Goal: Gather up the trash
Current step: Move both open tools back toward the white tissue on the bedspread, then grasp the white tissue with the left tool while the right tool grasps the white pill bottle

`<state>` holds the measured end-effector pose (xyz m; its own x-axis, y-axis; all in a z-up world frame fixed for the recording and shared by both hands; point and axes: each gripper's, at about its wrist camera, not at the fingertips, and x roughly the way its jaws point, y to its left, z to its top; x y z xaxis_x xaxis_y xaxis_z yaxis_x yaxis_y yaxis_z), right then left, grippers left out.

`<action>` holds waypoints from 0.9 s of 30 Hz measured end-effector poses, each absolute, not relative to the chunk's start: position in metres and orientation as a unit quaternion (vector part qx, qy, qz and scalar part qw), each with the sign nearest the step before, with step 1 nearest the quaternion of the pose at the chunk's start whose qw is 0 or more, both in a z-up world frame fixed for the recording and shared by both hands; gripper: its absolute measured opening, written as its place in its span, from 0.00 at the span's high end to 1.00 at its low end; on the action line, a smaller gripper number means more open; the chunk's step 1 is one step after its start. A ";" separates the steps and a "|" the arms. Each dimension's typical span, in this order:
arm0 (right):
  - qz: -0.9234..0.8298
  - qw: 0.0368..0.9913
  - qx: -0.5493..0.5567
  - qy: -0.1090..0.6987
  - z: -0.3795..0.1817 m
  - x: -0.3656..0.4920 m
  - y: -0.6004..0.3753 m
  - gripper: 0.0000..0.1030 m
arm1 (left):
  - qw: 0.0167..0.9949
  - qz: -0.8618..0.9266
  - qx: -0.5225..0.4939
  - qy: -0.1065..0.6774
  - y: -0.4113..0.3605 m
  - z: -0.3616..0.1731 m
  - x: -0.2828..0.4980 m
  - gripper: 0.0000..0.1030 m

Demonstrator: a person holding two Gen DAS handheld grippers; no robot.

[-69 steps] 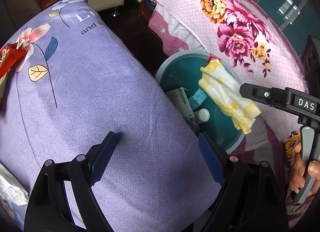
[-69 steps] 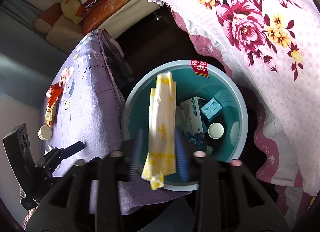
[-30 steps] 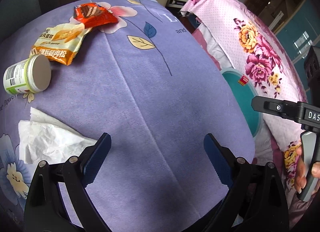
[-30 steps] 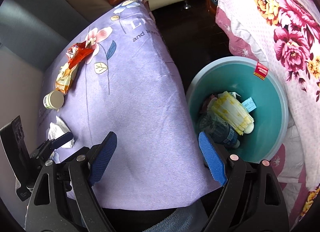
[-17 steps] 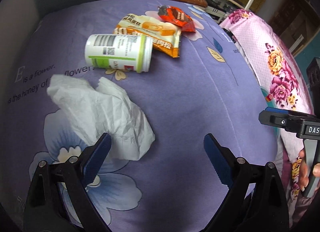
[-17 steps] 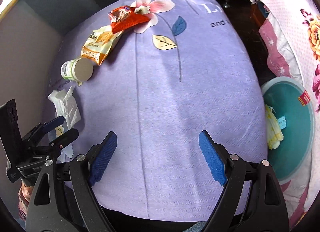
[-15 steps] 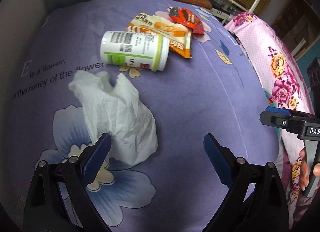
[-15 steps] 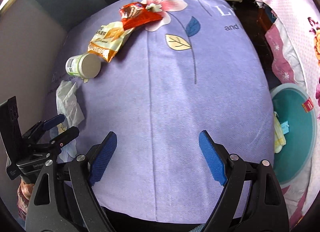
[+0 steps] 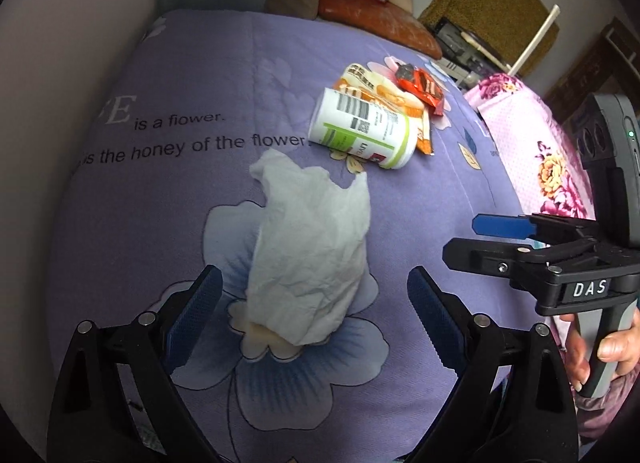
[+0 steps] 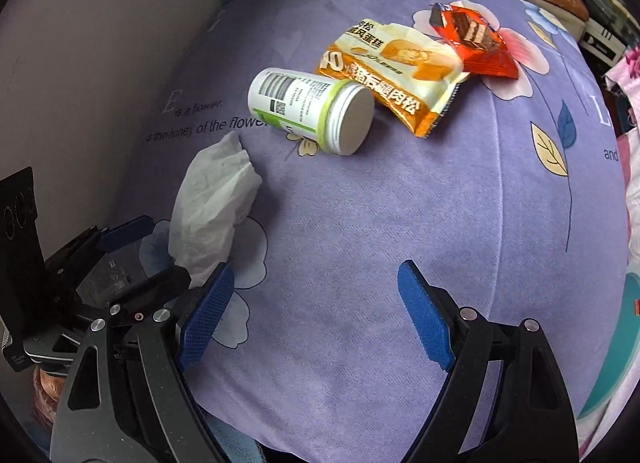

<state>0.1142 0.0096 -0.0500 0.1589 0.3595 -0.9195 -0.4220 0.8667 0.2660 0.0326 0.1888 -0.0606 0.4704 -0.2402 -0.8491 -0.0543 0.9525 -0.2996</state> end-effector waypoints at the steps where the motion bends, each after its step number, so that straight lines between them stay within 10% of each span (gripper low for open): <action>1: 0.257 0.761 -0.026 0.595 -0.049 0.114 0.012 0.22 | 0.845 -0.051 -0.144 0.512 0.190 -0.062 0.036 0.09; 11: 0.215 0.777 -0.107 0.582 -0.034 0.129 -0.002 0.22 | 0.843 -0.036 -0.093 0.528 0.173 -0.087 0.063 0.09; 18: 0.231 0.778 -0.159 0.563 -0.017 0.153 0.008 0.22 | 0.844 -0.024 -0.092 0.527 0.179 -0.092 0.066 0.66; 27: 0.292 0.751 -0.279 0.522 -0.022 0.168 0.081 0.22 | 0.838 0.000 -0.145 0.526 0.223 -0.090 0.061 0.68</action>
